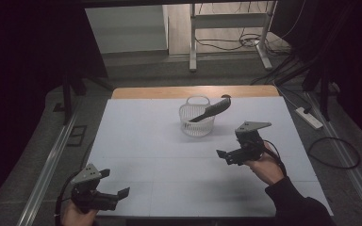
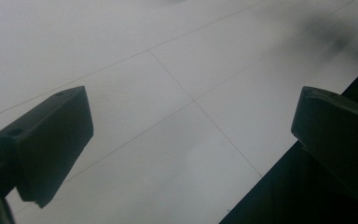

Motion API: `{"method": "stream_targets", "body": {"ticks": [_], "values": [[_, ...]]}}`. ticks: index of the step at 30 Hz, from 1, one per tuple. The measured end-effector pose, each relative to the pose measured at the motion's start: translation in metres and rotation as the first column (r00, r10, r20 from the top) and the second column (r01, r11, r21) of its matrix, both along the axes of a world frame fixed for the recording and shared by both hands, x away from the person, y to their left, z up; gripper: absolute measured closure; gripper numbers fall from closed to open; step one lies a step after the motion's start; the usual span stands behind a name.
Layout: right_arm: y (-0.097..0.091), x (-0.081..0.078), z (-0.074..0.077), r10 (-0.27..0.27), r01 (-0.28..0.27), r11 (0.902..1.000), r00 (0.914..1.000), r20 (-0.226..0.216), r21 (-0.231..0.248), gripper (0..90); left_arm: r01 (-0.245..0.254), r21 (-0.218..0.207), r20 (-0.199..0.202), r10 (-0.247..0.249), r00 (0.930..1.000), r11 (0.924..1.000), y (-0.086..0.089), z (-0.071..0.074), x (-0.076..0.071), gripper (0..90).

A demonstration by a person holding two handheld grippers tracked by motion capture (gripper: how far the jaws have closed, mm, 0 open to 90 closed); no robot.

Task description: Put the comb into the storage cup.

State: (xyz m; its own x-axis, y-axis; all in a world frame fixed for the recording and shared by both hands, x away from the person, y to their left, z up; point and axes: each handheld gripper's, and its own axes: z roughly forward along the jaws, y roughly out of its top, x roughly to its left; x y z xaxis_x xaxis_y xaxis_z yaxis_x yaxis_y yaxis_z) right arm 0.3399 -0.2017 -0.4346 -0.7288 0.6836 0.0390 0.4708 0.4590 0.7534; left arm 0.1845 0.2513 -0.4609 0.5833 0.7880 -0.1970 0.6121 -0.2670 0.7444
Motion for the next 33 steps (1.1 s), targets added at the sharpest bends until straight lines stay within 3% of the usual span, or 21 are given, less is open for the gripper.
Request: {"method": "stream_targets", "body": {"ticks": [10,33], "values": [[-0.013,-0.009,0.000,-0.013,0.013,0.9999,0.9999,-0.003,0.006,0.0,-0.008,-0.011,-0.003,0.008,1.0000,0.9999,0.001,0.000,0.000,0.0],[-0.038,-0.029,-0.002,-0.046,0.045,0.9990,0.9989,-0.011,-0.003,0.0,-0.026,0.010,0.008,0.026,0.9996,0.9996,0.002,0.000,0.000,0.0]]}}
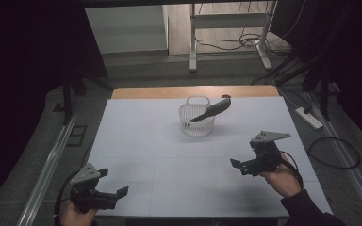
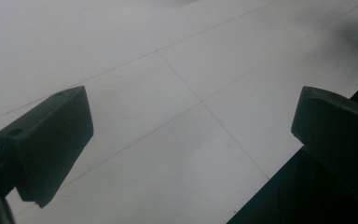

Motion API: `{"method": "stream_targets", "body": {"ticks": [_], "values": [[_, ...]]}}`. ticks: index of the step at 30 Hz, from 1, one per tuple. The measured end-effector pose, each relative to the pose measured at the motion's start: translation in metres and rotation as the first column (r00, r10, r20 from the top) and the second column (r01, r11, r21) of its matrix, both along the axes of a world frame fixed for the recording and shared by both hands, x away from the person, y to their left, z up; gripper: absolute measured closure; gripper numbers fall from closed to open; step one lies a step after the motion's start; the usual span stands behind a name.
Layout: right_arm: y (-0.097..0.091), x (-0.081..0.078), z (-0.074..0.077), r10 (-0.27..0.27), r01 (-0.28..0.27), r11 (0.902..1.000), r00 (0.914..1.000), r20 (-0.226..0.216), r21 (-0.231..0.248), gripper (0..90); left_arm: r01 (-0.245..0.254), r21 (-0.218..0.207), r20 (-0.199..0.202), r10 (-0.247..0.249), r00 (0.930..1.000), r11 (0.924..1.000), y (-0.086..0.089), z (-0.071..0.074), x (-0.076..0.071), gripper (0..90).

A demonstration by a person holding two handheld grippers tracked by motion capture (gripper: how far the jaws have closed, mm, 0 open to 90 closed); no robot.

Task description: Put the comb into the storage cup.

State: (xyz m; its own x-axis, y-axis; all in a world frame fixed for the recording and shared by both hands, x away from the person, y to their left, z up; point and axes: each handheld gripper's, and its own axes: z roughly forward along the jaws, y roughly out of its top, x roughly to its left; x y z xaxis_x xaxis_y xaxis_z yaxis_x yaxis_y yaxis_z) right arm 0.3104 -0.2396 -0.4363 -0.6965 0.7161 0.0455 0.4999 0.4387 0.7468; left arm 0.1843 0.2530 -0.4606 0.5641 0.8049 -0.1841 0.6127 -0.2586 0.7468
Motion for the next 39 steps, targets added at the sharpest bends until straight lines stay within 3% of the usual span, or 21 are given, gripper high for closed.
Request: {"method": "stream_targets", "body": {"ticks": [39], "values": [[-0.040,-0.032,-0.005,-0.062,0.062,0.9973,0.9979,-0.017,-0.039,0.0,-0.001,0.002,-0.001,0.001,1.0000,1.0000,0.000,0.000,0.000,0.0]]}}
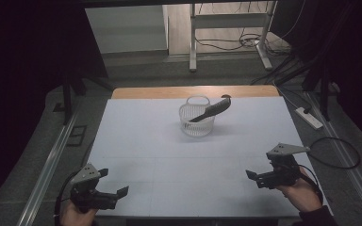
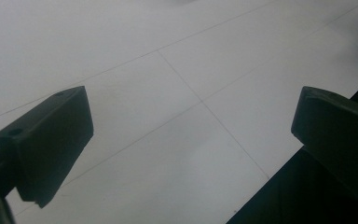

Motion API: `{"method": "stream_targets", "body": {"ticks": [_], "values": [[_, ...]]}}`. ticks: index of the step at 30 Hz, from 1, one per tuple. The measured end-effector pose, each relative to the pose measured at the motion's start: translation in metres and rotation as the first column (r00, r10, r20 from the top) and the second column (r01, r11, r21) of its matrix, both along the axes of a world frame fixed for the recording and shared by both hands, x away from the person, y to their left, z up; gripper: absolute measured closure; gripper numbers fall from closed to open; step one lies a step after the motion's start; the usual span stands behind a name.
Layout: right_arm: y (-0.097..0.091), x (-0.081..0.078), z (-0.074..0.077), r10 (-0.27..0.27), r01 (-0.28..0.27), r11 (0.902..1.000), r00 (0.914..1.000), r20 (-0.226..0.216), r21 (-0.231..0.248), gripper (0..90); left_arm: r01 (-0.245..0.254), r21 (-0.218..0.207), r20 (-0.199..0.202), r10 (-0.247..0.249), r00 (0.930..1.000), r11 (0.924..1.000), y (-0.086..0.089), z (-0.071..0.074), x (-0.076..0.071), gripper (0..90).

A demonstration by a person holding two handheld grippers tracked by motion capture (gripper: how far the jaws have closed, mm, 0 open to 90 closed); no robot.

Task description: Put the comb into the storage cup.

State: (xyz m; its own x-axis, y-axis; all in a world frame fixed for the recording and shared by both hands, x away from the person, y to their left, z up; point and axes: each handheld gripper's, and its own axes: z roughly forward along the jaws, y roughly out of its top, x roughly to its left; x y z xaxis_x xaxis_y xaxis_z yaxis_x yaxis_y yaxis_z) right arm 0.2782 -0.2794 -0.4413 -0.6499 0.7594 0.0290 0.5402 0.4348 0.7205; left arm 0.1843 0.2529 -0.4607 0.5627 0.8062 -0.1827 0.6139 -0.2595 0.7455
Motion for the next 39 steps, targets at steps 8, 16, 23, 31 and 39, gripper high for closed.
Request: {"method": "stream_targets", "body": {"ticks": [8,16,23,31,39], "values": [[-0.008,-0.006,-0.001,-0.018,0.018,0.9998,0.9998,-0.005,0.000,0.0,-0.002,0.000,0.000,0.002,1.0000,1.0000,0.000,0.000,0.000,0.0],[-0.016,-0.012,-0.001,-0.038,0.038,0.9993,0.9992,-0.006,0.000,0.0,-0.003,-0.002,-0.001,0.003,1.0000,1.0000,0.000,0.000,0.000,0.0],[-0.024,-0.017,-0.001,-0.059,0.059,0.9983,0.9983,-0.007,0.001,0.0,-0.003,-0.002,-0.002,0.003,1.0000,1.0000,0.000,0.000,0.000,0.0],[-0.033,-0.024,-0.001,-0.086,0.086,0.9963,0.9963,-0.002,-0.003,0.0,-0.004,-0.003,-0.002,0.004,1.0000,1.0000,0.000,0.000,0.000,0.0],[-0.039,-0.031,0.000,-0.110,0.110,0.9939,0.9939,0.002,-0.006,0.0,-0.004,-0.002,-0.001,0.004,1.0000,1.0000,0.001,0.000,0.000,0.0]]}}
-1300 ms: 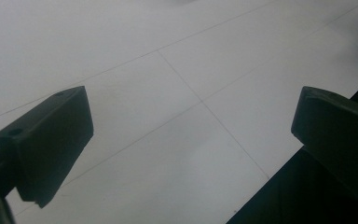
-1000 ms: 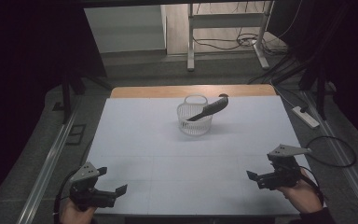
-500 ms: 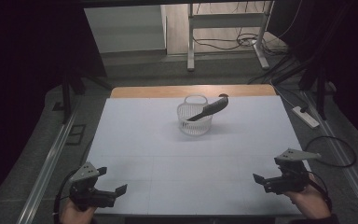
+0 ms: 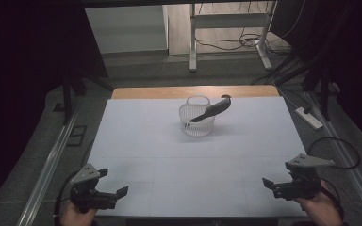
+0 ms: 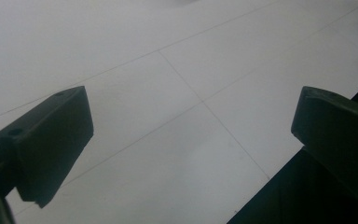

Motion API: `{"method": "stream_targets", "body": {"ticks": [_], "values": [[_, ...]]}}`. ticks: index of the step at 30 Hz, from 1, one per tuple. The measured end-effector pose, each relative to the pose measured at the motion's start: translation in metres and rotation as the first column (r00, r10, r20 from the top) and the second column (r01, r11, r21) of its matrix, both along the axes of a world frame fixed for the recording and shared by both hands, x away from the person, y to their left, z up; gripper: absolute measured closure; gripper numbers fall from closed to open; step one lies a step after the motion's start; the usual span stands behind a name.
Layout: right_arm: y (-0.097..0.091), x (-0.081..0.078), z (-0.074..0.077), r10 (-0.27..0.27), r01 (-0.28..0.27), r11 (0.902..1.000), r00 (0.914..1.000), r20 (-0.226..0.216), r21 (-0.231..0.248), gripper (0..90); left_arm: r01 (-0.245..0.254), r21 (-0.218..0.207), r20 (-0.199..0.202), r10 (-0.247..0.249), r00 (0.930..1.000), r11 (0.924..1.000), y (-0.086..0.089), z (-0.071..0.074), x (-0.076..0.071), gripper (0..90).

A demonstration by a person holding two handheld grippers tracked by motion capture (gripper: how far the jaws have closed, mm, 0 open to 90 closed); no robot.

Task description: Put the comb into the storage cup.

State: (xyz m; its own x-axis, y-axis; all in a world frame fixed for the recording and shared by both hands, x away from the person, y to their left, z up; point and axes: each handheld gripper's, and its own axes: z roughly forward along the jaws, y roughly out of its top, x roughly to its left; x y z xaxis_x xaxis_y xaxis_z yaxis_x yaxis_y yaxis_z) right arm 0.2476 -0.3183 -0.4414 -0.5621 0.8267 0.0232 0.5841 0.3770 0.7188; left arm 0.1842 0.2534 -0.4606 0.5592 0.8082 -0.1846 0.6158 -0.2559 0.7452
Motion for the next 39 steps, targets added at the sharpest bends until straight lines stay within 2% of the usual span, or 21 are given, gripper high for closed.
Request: {"method": "stream_targets", "body": {"ticks": [29,39], "values": [[-0.021,-0.017,-0.003,-0.065,0.065,0.9978,0.9978,-0.013,-0.012,0.0,-0.012,0.003,0.005,0.012,0.9999,0.9999,0.001,0.000,-0.001,0.0],[-0.020,-0.021,-0.004,-0.072,0.070,0.9948,0.9971,-0.027,-0.074,0.0,-0.021,0.009,0.006,0.021,0.9998,0.9997,0.002,0.000,-0.001,0.0]]}}
